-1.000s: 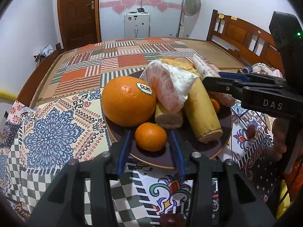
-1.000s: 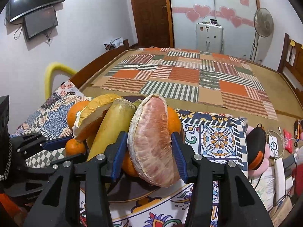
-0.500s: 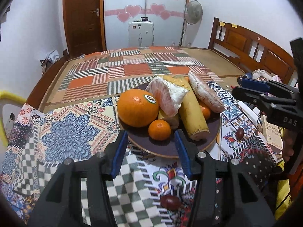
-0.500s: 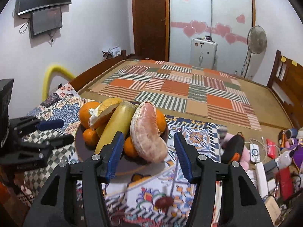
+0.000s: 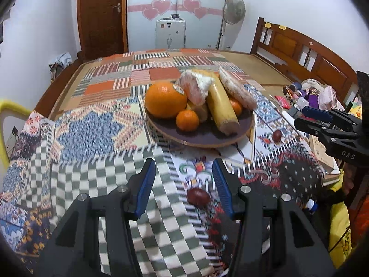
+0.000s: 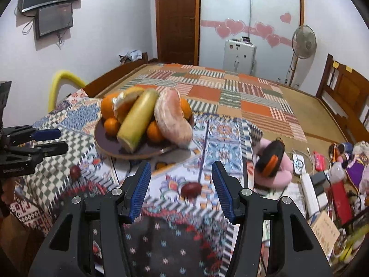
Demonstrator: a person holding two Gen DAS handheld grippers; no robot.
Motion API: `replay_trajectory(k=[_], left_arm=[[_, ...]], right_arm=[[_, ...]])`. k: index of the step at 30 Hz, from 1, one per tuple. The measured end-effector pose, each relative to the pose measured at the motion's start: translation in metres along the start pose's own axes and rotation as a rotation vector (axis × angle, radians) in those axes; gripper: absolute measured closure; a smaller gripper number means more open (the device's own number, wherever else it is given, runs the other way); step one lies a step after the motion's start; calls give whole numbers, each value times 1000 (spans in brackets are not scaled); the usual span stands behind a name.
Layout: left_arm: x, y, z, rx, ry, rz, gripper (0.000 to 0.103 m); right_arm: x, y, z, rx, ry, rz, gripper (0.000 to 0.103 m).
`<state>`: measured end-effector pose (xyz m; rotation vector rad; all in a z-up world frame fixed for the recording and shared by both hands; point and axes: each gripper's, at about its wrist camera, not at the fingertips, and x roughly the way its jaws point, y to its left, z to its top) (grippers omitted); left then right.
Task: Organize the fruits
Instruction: 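Grasp the dark red date with the right tool, then carry the date with the right tool and release it on the plate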
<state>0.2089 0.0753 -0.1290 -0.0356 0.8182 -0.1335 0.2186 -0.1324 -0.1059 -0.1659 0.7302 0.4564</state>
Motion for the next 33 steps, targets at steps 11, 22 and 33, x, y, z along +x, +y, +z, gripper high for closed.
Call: replay_trajectory(k=[11, 22, 33], left_arm=[[25, -7, -33, 0, 86, -25, 52], [31, -12, -33, 36, 48, -23, 59], [31, -5, -31, 23, 37, -34, 81]], right_arm=[[23, -11, -30, 39, 93, -4, 52], [49, -12, -22, 29, 126, 1, 57], [52, -13, -21, 52, 105, 10, 78]])
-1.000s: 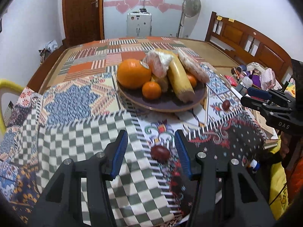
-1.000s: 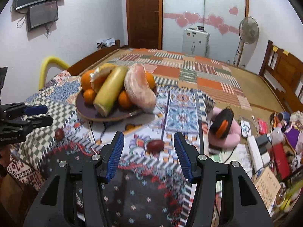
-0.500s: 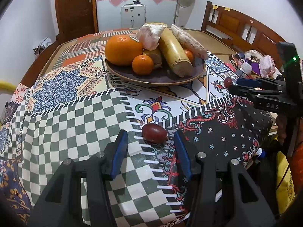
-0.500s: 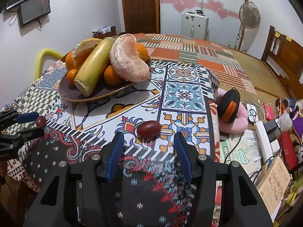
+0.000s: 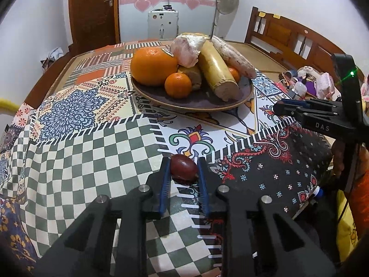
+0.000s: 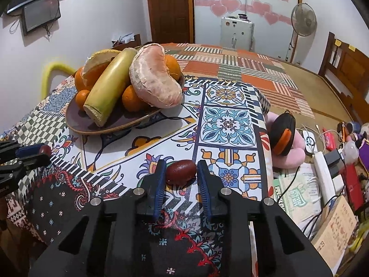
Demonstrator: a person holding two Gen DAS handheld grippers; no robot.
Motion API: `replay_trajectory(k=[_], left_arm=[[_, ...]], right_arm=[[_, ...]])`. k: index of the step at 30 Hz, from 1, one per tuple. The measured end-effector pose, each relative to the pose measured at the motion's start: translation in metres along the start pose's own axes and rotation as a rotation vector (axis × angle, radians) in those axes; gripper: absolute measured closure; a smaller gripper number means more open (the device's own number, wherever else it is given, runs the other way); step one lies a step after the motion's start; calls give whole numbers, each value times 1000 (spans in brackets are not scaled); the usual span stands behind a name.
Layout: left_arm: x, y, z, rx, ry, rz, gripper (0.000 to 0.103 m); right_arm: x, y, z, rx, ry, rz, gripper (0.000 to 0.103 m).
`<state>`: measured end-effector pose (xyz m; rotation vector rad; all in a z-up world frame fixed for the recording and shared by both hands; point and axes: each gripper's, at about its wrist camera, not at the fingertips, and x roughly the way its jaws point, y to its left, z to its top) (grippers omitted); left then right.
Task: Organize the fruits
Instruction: 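Carry the date with the right tool and release it on the plate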
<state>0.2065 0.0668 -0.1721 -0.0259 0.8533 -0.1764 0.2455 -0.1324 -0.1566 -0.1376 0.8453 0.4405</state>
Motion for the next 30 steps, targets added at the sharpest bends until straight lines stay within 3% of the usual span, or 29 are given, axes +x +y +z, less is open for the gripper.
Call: replay_trajectory(k=[18, 30], left_arm=[[-25, 4, 47, 1, -118, -5, 81], [5, -1, 59, 11, -92, -25, 81]], right_arm=[[-32, 37, 31, -67, -147, 86, 78], [-1, 47, 41, -87, -124, 102, 78]])
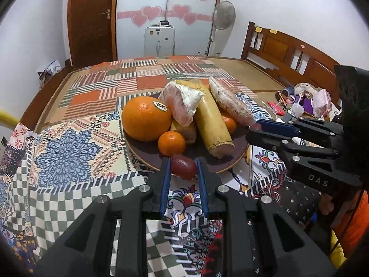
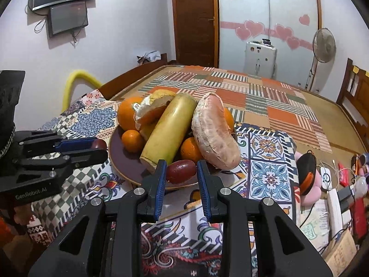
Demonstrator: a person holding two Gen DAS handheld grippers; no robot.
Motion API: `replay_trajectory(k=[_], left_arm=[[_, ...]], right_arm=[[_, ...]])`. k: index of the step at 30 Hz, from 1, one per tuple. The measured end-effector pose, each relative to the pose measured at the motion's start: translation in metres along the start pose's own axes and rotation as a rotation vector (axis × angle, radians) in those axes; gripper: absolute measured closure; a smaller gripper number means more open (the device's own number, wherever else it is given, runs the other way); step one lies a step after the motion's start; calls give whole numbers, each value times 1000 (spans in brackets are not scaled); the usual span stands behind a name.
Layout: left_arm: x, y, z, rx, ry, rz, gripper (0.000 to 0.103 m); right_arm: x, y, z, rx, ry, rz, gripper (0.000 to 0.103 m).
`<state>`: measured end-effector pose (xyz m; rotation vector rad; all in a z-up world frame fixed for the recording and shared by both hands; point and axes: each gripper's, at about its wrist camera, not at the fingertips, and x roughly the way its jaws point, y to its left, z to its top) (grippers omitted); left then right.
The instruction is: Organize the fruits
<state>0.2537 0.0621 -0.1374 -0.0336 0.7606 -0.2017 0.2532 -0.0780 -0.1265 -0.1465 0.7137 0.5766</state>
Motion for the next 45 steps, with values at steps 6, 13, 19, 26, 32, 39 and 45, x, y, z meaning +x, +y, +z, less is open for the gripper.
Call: replay_trajectory(k=[6, 13, 19, 26, 32, 39, 45], left_arm=[[15, -2, 1, 6, 20, -5, 81], [24, -1, 2, 6, 36, -14, 81], [28, -5, 4, 27, 40, -11, 78], [15, -6, 4, 20, 19, 5, 78], [-37, -10, 10, 8, -94, 39, 78], [-130, -28, 13, 1, -287, 83, 78], [-211, -45, 2, -10, -452, 97, 76]], right_arm=[[12, -4, -2, 9, 23, 11, 78], [19, -2, -3, -2, 38, 9, 78], [19, -4, -1, 9, 49, 19, 73], [5, -7, -1, 22, 21, 19, 64], [-39, -1, 6, 37, -76, 5, 64], [-128, 22, 17, 40, -273, -11, 64], [-198, 52, 15, 26, -439, -45, 64]])
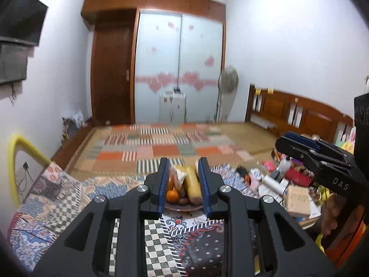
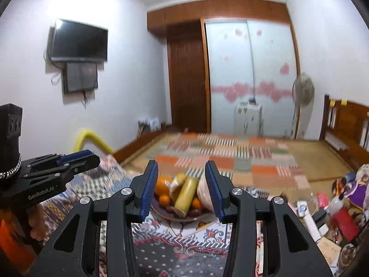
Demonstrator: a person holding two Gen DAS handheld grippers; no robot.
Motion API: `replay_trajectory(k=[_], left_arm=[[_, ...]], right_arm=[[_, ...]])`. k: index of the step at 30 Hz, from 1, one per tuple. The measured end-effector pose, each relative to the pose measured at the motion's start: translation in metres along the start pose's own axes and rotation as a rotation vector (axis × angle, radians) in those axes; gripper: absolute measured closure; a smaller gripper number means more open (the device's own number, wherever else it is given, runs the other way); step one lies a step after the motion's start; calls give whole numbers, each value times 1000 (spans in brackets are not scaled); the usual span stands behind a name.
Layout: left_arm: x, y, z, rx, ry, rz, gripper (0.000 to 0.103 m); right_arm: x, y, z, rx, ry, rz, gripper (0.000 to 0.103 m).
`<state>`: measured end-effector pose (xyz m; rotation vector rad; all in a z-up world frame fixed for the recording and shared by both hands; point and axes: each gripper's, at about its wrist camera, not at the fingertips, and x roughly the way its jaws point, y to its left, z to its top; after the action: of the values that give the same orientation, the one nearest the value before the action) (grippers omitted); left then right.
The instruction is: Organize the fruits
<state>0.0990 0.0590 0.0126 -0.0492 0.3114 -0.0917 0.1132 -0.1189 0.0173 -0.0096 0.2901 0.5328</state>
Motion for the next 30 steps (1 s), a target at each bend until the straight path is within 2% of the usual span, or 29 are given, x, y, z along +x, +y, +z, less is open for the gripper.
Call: replay_trajectory(k=[2, 4, 5, 7, 9, 11, 15, 20, 30], left_arm=[[-20, -4, 4, 8, -39, 7, 69], [-39, -8, 4, 12, -81, 24, 55], [-48, -10, 4, 15, -102, 30, 53], [-61, -15, 3, 25, -127, 37, 42], [-73, -18, 2, 31, -149, 40, 33], [-81, -23, 0, 42, -162, 48, 30], [-91, -26, -3, 44, -172, 52, 7], [-96, -26, -6, 40, -179, 60, 3], [-99, -32, -12, 44, -184, 85, 1]], right_arm=[[-19, 8, 4, 1, -44, 1, 56], [-34, 13, 5, 4, -81, -9, 46], [-40, 17, 5, 4, -100, -16, 44], [-50, 22, 4, 3, -125, -29, 42], [-53, 25, 2, 9, -135, -34, 32], [-55, 25, 1, 14, -150, -46, 22], [-57, 30, -1, -5, -156, -68, 20], [-62, 33, -5, 1, -166, -89, 1], [-65, 35, -14, 5, -166, -117, 0]])
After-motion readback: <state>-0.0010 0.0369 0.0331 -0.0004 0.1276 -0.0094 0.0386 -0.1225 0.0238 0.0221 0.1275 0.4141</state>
